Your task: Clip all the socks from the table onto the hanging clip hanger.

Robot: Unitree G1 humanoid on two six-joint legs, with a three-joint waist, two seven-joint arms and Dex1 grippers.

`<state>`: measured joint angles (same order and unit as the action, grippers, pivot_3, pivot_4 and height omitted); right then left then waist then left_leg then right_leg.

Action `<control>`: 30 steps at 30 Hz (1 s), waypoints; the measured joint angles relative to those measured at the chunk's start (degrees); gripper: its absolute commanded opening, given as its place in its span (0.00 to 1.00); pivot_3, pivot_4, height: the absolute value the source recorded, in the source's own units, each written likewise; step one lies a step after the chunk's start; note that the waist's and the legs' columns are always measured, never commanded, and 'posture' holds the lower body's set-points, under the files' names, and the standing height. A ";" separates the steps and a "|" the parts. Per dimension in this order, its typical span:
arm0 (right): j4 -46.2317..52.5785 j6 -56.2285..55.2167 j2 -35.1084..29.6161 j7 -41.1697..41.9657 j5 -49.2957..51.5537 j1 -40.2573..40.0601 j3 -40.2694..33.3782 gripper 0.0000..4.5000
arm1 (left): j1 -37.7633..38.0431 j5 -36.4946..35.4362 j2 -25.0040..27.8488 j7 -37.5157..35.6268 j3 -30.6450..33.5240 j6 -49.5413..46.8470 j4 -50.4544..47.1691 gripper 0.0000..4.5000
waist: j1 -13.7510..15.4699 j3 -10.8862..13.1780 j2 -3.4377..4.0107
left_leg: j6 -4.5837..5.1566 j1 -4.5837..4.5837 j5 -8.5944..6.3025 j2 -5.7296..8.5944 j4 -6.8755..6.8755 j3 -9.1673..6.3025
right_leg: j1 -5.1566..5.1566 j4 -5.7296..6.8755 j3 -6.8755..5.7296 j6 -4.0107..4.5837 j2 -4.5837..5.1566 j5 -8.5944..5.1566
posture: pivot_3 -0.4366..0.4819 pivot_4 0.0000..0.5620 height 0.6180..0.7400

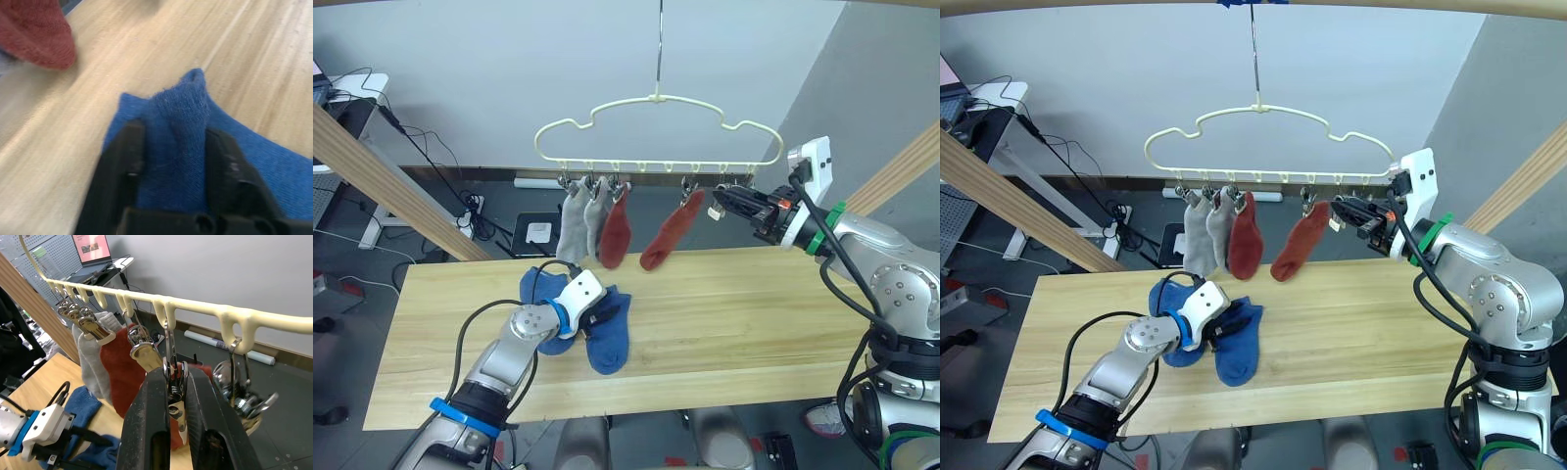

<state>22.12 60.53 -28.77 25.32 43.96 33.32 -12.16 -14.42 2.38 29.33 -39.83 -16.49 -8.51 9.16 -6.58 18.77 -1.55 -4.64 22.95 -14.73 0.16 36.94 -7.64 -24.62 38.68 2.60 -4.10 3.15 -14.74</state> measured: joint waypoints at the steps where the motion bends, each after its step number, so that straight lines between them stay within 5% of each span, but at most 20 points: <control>1: -0.01 -0.02 -0.05 -0.04 0.00 0.00 0.00 0.02 | 0.39 -0.03 -0.16 0.03 0.04 0.32 -0.12 0.20 | 0.00 0.00 0.00 | 0.00 0.00 0.00 0.00 0.00 0.01 | 0.00 0.00 0.01 0.00 0.00 0.00 | 0.25 0.58 1.00; 6: -0.12 -0.04 -0.52 0.07 0.00 -0.01 0.07 0.02 | 2.47 -5.38 -3.07 -2.22 2.38 0.85 -3.77 0.00 | 0.05 0.00 0.00 | 0.00 0.04 0.00 0.01 0.00 0.00 | 0.00 -0.04 0.00 0.00 0.01 0.00 | 0.26 0.57 1.00; 13: -2.83 0.20 -3.67 3.10 0.80 1.31 -0.05 0.02 | -0.71 -23.00 -8.52 -6.98 6.45 -11.72 -18.05 0.00 | 0.08 0.00 0.00 | 0.00 0.02 0.00 0.02 0.04 0.01 | 0.01 0.03 0.00 -0.01 0.01 0.00 | 0.26 0.56 1.00; 19: -8.77 7.00 -5.01 4.38 8.66 4.07 -4.85 0.02 | -7.91 -36.15 -15.58 -1.40 11.36 -28.78 -19.97 0.00 | 0.03 0.00 -0.01 | 0.00 0.02 0.00 0.04 0.10 0.00 | 0.07 0.03 -0.01 -0.02 0.00 0.01 | 0.25 0.55 1.00; 30: -13.58 18.83 -0.95 -6.73 24.43 6.79 -12.43 0.02 | -13.23 -49.94 -21.80 4.99 17.59 -42.63 -19.61 0.00 | -0.01 0.00 -0.01 | 0.00 0.03 0.00 0.05 0.09 0.01 | 0.07 0.02 -0.01 -0.02 0.00 0.01 | 0.24 0.56 1.00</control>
<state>8.54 79.36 -29.71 18.59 68.39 40.11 -24.60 -27.65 -47.56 7.53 -34.84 1.10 -51.14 -10.45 -6.58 18.77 -1.56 -4.64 22.98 -14.72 0.20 37.03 -7.63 -24.56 38.70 2.59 -4.11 3.15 -14.73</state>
